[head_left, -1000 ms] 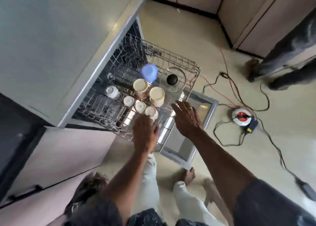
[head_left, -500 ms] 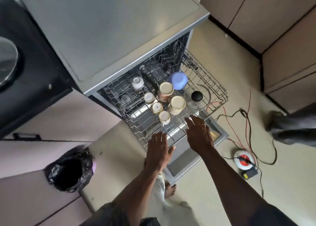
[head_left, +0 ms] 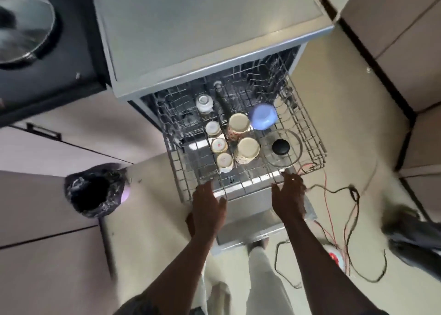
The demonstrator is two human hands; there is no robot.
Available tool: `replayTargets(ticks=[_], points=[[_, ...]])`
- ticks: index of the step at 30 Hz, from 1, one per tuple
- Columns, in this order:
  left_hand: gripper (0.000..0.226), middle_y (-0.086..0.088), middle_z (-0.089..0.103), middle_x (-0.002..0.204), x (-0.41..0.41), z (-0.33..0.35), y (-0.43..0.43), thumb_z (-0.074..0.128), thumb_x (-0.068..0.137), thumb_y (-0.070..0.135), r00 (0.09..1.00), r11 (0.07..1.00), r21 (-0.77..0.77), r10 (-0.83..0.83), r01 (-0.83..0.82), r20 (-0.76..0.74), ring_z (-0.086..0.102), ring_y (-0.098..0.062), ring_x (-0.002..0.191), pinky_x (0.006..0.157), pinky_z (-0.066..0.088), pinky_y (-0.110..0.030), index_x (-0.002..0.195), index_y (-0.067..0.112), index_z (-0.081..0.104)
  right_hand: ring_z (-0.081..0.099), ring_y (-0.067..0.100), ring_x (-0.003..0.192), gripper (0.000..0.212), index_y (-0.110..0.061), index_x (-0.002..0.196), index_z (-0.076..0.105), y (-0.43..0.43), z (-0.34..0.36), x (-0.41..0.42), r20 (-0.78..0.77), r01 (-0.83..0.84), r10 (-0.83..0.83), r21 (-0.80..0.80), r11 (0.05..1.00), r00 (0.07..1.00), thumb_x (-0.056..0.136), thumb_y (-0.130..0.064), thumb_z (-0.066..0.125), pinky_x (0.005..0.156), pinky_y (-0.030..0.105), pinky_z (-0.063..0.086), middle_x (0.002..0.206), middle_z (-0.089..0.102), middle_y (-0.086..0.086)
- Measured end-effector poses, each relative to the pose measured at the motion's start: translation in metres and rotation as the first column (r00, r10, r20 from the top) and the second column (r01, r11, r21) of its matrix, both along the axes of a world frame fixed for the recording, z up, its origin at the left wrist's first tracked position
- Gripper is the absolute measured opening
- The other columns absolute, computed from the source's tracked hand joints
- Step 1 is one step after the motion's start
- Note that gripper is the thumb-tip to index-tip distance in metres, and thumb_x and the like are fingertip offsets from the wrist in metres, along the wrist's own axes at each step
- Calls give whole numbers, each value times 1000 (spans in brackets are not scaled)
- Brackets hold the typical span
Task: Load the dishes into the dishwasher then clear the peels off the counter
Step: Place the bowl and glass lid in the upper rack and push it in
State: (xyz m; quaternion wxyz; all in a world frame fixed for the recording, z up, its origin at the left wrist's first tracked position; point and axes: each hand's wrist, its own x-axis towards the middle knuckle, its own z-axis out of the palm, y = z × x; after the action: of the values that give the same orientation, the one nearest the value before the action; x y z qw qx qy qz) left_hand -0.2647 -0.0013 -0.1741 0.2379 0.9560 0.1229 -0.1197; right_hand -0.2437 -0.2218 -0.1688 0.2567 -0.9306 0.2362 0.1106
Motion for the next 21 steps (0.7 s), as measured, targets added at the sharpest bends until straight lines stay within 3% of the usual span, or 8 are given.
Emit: replayTargets(ticks=[2, 5, 7, 9, 11, 13, 16, 21], points=[[42, -10, 62, 114, -10, -1, -11, 72, 82, 22, 961, 954, -125, 276, -271, 23, 58, -31, 109, 96, 48, -42, 121, 12, 61, 37, 43, 135, 45, -5, 136, 53, -12, -10, -3, 7, 88, -89, 72, 994, 996, 93, -18, 60, 111, 51, 30, 141, 46, 26], [12, 3, 66, 89, -28, -9, -28, 67, 81, 26, 812, 777, -257, 579, -575, -68, 67, -29, 89, 86, 54, -45, 90, 32, 60, 40, 45, 130, 48, -3, 137, 51, -29, -15, -3, 31, 110, -116, 143, 983, 993, 90, -8, 61, 108, 54, 35, 140, 44, 27], [14, -3, 70, 80, -33, -12, -42, 71, 85, 24, 624, 521, -379, 745, -765, -235, 67, -25, 69, 75, 57, -42, 84, 31, 59, 43, 43, 129, 52, -7, 141, 48, -36, -19, 1, 26, 85, -91, 176, 981, 995, 90, -7, 62, 103, 52, 40, 145, 37, 22], [12, -14, 69, 76, -34, -15, -52, 73, 91, 13, 450, 227, -488, 795, -843, -407, 62, -19, 53, 58, 54, -32, 89, 18, 61, 49, 39, 125, 54, -13, 144, 45, -37, -17, 2, 18, 99, -106, 236, 967, 994, 93, -10, 61, 97, 50, 46, 146, 32, 16], [14, -16, 64, 74, -31, -15, -58, 70, 94, 12, 362, 34, -533, 769, -845, -526, 62, -19, 53, 52, 55, -29, 96, 2, 60, 52, 39, 123, 55, -15, 146, 43, -37, -15, 5, 32, 164, -181, 286, 944, 983, 94, -11, 60, 94, 51, 49, 146, 32, 14], [17, -16, 63, 74, -27, -18, -60, 69, 94, 10, 327, -96, -576, 743, -812, -584, 63, -23, 58, 53, 57, -30, 102, -3, 60, 54, 39, 123, 56, -16, 149, 39, -32, -12, 10, 7, 279, -294, 300, 912, 956, 96, -11, 58, 92, 50, 49, 147, 33, 16], [15, -15, 67, 69, -19, -25, -55, 67, 95, 9, 301, -174, -596, 734, -784, -609, 67, -24, 58, 55, 59, -29, 97, -6, 63, 49, 40, 125, 60, -7, 154, 30, -24, -12, 13, 23, 347, -374, 321, 881, 927, 99, -8, 53, 93, 48, 45, 149, 32, 24], [20, -25, 69, 88, -23, -39, -41, 65, 95, 2, 296, -169, -590, 737, -790, -607, 70, -24, 64, 55, 58, -27, 107, -15, 63, 34, 39, 138, 61, 2, 155, 23, -26, -29, 12, 22, 396, -417, 269, 878, 909, 102, -14, 48, 113, 49, 32, 152, 35, 25]])
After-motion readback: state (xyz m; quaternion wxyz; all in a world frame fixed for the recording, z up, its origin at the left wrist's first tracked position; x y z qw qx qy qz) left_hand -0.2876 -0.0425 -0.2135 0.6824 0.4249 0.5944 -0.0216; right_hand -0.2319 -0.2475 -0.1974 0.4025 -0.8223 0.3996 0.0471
